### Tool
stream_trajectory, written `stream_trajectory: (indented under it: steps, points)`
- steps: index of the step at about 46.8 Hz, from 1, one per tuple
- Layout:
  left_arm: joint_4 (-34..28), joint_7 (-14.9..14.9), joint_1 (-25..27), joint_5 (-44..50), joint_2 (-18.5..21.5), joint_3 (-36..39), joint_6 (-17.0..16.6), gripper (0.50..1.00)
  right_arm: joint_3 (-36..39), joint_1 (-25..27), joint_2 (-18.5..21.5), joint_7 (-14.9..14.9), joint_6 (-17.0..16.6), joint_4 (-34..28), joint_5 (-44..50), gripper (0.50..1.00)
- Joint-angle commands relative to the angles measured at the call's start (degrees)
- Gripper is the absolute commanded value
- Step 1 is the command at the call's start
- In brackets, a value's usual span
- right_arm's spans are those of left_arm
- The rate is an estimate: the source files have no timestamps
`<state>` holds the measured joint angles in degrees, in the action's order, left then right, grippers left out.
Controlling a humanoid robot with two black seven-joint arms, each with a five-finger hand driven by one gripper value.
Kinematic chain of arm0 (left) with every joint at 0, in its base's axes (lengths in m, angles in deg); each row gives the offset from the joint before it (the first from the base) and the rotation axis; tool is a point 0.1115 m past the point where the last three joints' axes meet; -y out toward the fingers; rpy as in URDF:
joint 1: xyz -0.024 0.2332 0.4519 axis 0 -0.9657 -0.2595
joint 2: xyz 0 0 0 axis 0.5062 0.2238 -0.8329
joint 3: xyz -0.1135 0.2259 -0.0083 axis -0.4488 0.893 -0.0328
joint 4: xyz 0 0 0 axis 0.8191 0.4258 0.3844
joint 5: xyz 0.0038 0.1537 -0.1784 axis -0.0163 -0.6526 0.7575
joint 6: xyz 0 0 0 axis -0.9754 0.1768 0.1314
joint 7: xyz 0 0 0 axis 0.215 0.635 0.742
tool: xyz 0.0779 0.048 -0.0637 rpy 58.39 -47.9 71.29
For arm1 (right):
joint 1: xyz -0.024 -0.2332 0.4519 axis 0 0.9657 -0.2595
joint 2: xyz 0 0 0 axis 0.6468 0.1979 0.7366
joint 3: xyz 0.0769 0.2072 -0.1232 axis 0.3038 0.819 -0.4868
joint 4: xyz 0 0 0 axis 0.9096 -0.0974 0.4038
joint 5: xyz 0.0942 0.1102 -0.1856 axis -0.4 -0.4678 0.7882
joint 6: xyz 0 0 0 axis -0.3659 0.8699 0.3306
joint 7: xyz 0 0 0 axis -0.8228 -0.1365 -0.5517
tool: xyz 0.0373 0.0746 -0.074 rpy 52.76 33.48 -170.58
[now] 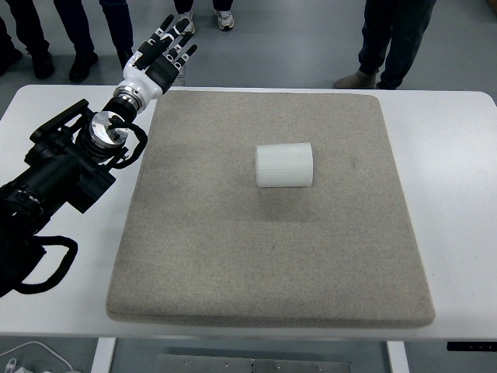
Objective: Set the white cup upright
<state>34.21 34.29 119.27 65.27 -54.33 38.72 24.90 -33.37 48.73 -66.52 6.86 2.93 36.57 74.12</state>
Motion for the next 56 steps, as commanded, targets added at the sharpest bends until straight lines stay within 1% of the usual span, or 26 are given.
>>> stream_trajectory:
  steps: [1,13,27,35,42,49,56]
  points:
    - [0.00,0.00,0.00,0.17,0.00,0.00,0.18,0.996,0.00,0.00,0.00,0.00,0.00,0.00,0.00,0.930]
    - [0.09,0.09,0.00,-0.27,0.09,0.17,0.53,0.996,0.00,0.00,0.00,0.00,0.00,0.00,0.00,0.930]
    - [0.53,0.09,0.35,-0.09,0.53,0.44,0.18,0.996,0.00,0.00,0.00,0.00,0.00,0.00,0.00,0.930]
    - [0.00,0.09,1.14,-0.97,0.70,1.05,1.05,0.994,0.00,0.00,0.00,0.00,0.00,0.00,0.00,0.930]
    - [-0.35,0.09,2.11,-7.81,0.70,2.46,1.14,0.996,0.00,0.00,0.00,0.00,0.00,0.00,0.00,0.930]
    - [-2.46,0.09,2.29,-14.15,0.70,2.55,1.05,0.994,0.00,0.00,0.00,0.00,0.00,0.00,0.00,0.930]
    - [-4.39,0.09,2.29,-22.40,0.61,2.55,0.97,0.994,0.00,0.00,0.00,0.00,0.00,0.00,0.00,0.930]
